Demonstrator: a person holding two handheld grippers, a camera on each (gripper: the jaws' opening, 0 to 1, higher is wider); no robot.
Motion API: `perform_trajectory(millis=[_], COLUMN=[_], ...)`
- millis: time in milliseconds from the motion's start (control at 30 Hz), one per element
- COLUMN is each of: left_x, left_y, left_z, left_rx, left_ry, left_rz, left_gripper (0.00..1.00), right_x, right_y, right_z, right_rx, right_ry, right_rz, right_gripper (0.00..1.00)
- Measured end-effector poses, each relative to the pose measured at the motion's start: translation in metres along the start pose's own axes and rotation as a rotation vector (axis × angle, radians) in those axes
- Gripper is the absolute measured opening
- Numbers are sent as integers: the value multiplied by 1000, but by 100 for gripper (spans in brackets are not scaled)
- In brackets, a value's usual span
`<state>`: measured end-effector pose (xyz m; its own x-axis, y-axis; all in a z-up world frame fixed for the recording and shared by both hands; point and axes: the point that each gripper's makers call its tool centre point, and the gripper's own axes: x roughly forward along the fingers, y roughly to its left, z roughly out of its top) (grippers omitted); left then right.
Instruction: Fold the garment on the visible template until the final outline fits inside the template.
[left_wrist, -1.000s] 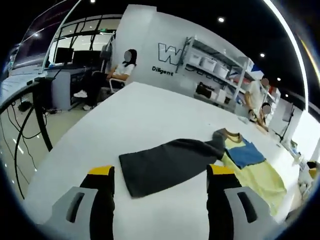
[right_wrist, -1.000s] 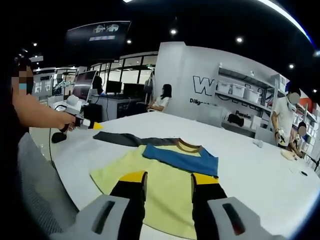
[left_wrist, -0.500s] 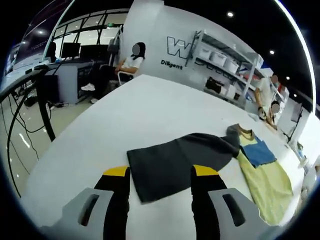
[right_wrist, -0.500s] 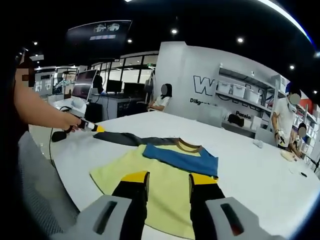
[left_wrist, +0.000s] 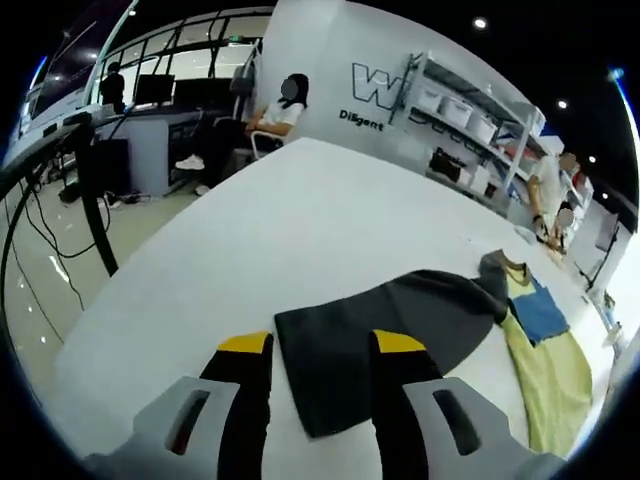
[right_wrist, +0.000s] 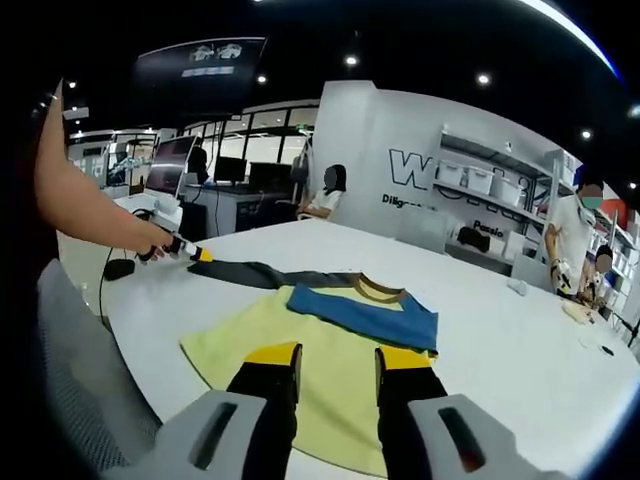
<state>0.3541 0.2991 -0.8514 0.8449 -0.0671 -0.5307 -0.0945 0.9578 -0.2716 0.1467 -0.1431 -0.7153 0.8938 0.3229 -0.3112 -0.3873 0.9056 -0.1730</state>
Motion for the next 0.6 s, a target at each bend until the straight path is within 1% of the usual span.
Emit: perform_trajectory(millis=[67,133,233,333,400,467,567,600], left_x=[0,1,1,1,2,2,3,3], left_y=[-4,-5,-6,-7,-9,-8,-11,-11], left_z=[1,0,-1,-2,-5,-5,-5,-5], left_rx=[-13,-2,-3,3,10,20,24,23], left_ry=[-4,4,25,30,39,36,43,46], left_rz=[4,7,3,5,0,3,-5,-5], left_gripper=[33,30,22,16,10,7,0,0], right_x=[0,1,1,1,2,2,2,2], right_y=[1,1,0,0,0,0,0,0], right_z=[-1,-1,-2,-2,-3,-3,-4,-4], right_rx=[-5,-7,-4,-6,-5,-5,-6,-6], right_ry=[3,4,8,11,17,18,22,22], right_rz=[2,3,2,1,1,0,1,1], right_gripper=[24,24,23,23,23,22,21,21])
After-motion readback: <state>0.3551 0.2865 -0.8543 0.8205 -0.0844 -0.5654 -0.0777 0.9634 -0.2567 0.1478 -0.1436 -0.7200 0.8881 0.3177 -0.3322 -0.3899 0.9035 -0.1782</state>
